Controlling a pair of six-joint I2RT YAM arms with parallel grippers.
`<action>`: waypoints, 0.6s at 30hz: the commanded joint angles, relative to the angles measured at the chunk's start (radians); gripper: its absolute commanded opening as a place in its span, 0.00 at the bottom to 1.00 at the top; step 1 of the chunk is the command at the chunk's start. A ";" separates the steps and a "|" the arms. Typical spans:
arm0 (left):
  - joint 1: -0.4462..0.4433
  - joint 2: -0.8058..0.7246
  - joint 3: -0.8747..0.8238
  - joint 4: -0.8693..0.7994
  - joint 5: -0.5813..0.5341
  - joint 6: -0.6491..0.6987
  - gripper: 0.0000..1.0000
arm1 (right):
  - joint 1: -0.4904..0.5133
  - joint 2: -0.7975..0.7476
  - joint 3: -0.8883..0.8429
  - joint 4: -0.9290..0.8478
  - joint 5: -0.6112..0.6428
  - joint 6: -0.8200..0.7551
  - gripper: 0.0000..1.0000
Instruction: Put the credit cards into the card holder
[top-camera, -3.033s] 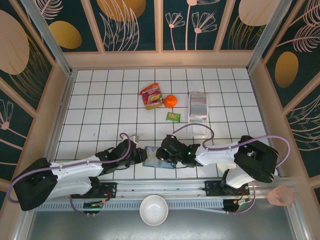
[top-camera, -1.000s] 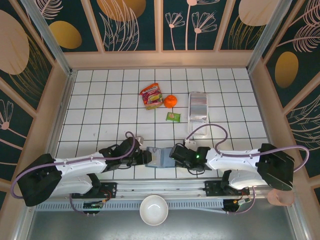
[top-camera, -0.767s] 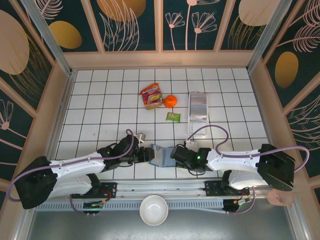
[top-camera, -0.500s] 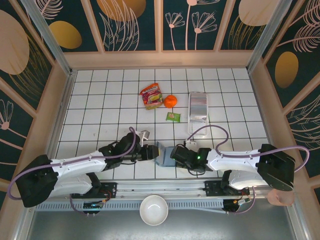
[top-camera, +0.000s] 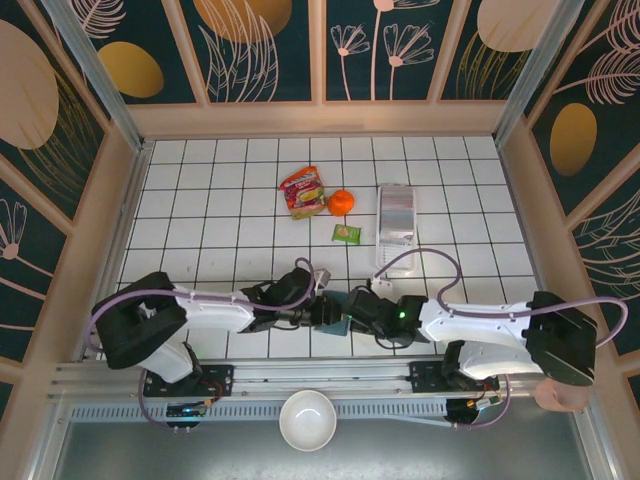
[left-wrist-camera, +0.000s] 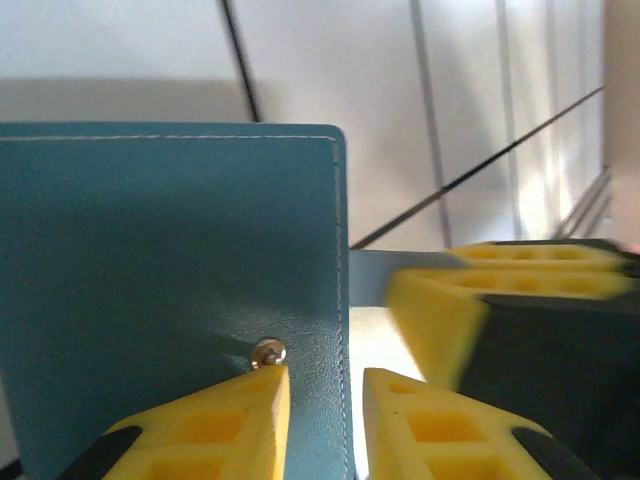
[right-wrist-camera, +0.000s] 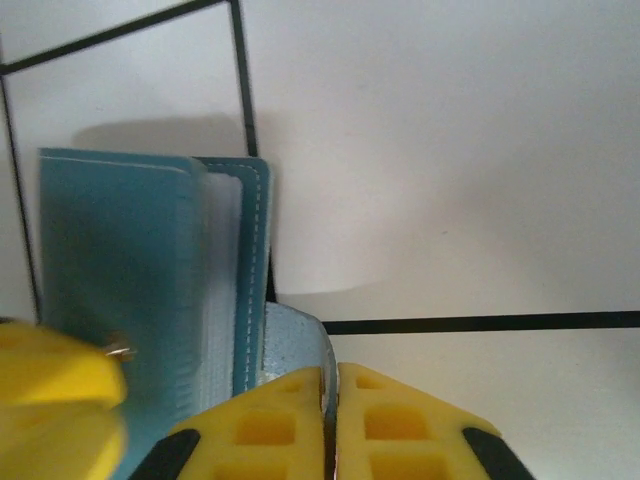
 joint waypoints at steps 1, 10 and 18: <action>-0.003 0.002 0.016 0.018 -0.015 -0.008 0.24 | -0.006 -0.031 0.027 -0.045 0.054 -0.002 0.16; -0.004 -0.125 0.028 -0.121 -0.131 0.020 0.22 | -0.011 -0.045 0.034 -0.065 0.052 0.003 0.22; -0.003 -0.184 -0.016 -0.182 -0.166 0.017 0.14 | -0.011 -0.049 0.053 -0.055 0.035 -0.003 0.19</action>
